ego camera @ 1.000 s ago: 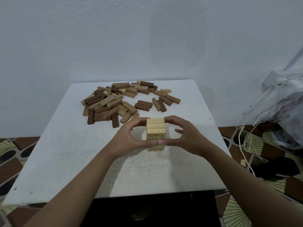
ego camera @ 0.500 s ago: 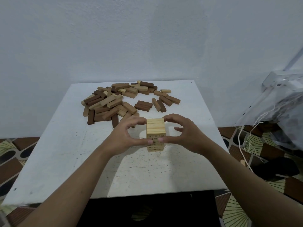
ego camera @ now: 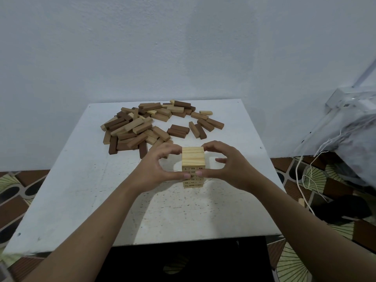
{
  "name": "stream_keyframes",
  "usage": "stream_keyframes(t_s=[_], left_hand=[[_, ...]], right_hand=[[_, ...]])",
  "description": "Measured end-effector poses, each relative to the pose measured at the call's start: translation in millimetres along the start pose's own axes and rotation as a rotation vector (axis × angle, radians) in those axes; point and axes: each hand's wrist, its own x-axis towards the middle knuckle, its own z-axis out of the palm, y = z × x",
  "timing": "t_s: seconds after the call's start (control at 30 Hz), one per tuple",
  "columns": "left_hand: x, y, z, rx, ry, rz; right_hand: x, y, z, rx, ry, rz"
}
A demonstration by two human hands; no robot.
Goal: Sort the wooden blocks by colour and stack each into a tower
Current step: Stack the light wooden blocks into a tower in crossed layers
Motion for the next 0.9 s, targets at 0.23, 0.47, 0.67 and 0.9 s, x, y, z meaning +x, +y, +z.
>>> stream_keyframes(t_s=[0.23,0.47,0.67,0.9], left_hand=[[-1.0,11.1,-5.7,-0.028,-0.007,-0.012],[0.5,16.3,-4.5,-0.026,0.0,0.017],[-0.1,17.1,-3.5,-0.024,0.011,0.015],[-0.6,11.9,-4.6,0.0,0.011,0.0]], right_hand=[[-2.6,0.4,-6.3,0.024,-0.008,-0.007],[-1.9,-2.4,-10.5,0.029,-0.019,-0.011],[-1.1,-4.7,-11.1,0.02,-0.018,-0.005],[0.0,-4.5,-12.1,0.011,-0.032,0.001]])
